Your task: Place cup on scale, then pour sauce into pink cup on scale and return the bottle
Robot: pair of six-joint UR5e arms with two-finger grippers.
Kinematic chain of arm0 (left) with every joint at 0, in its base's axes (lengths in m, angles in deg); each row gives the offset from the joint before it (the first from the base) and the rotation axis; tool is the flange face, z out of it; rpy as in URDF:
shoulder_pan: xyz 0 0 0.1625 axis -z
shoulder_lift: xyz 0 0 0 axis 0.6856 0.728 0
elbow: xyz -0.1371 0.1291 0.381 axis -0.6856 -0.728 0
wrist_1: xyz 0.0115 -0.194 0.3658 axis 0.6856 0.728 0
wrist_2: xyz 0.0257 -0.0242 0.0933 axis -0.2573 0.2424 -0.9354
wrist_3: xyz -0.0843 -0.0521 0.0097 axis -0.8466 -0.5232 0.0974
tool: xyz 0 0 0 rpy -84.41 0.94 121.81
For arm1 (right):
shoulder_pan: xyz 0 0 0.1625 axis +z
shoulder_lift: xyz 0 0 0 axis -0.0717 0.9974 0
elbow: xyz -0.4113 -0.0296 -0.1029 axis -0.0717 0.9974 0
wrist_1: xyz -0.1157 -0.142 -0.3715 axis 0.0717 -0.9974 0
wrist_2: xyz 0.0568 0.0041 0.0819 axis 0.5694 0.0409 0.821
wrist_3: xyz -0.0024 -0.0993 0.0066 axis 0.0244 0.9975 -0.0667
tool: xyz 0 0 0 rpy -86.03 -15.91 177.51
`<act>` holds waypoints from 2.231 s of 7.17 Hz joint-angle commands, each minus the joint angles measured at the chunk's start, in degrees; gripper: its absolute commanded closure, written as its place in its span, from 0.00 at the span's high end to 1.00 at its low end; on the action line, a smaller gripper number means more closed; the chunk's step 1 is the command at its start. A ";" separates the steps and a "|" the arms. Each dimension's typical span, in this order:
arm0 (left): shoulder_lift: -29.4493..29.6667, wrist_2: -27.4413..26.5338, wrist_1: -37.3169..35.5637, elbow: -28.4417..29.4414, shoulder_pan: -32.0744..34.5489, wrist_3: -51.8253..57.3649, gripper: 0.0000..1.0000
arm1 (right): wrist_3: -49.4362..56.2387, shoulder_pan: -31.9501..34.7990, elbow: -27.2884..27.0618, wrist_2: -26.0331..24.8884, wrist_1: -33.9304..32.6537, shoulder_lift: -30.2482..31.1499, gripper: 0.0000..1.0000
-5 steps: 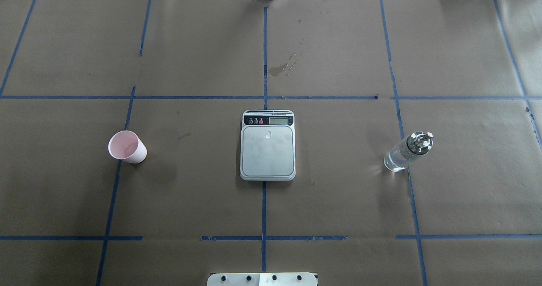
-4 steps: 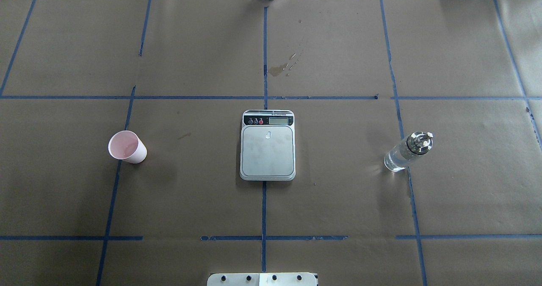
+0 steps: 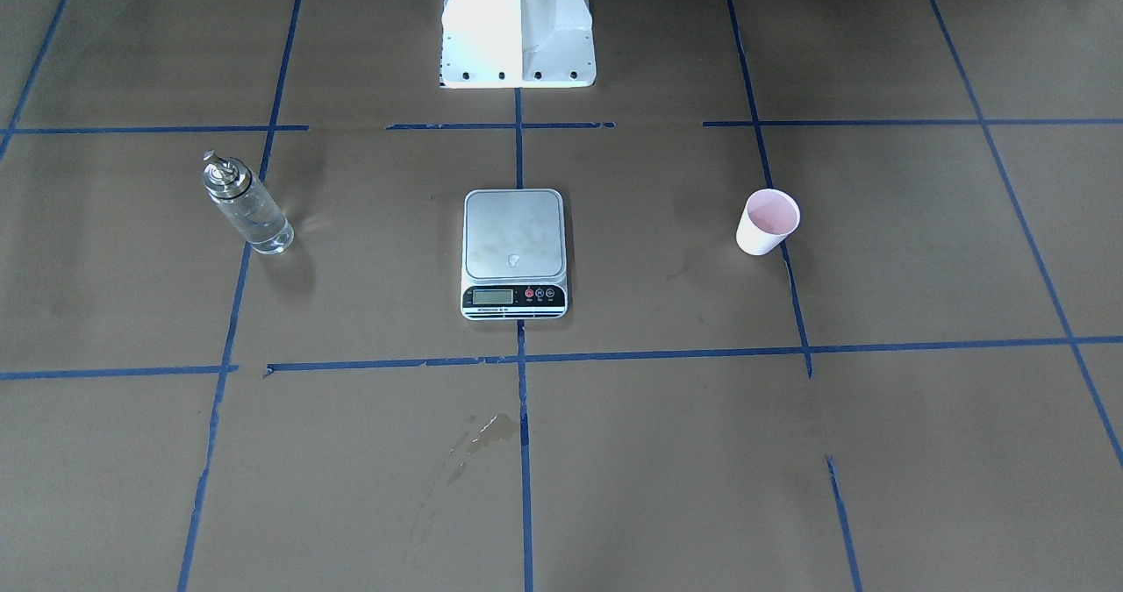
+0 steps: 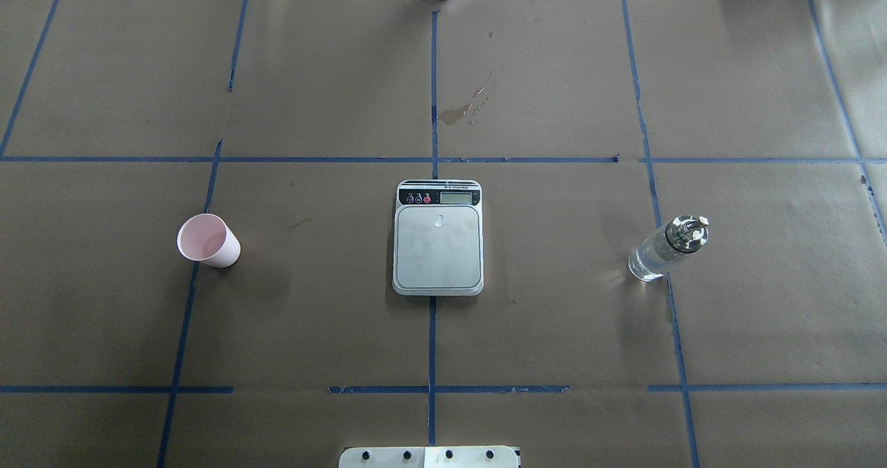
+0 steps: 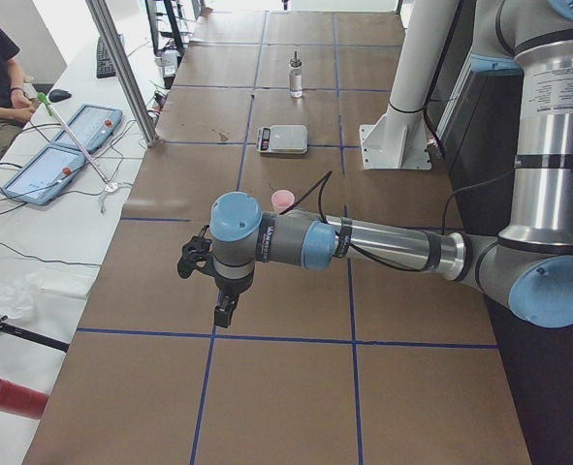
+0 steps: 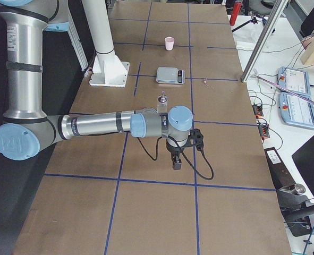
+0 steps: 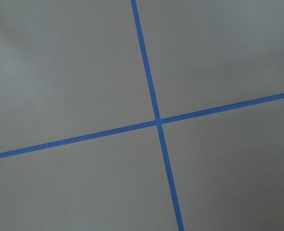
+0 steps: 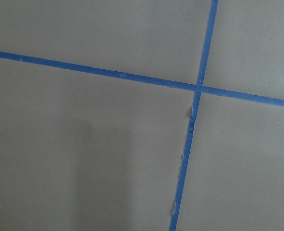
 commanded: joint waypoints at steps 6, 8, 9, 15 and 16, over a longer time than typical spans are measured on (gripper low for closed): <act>-0.19 5.98 25.25 -1.85 -22.52 -34.97 1.00 | -0.16 -0.82 -0.09 2.08 5.10 0.89 1.00; 0.07 -1.70 27.32 -6.57 -34.36 -50.96 1.00 | -0.25 -1.70 -0.09 3.32 5.71 0.89 1.00; 1.21 -2.20 27.24 -7.21 -37.47 -58.96 0.99 | -0.33 -1.79 0.00 3.58 6.67 0.89 1.00; 5.87 -7.73 27.06 -2.56 -46.54 -67.91 0.93 | -0.33 -2.50 0.00 6.75 6.77 0.97 1.00; 5.88 -7.83 27.06 -1.77 -46.99 -67.91 0.88 | -0.25 -2.50 0.09 6.75 6.77 0.97 1.00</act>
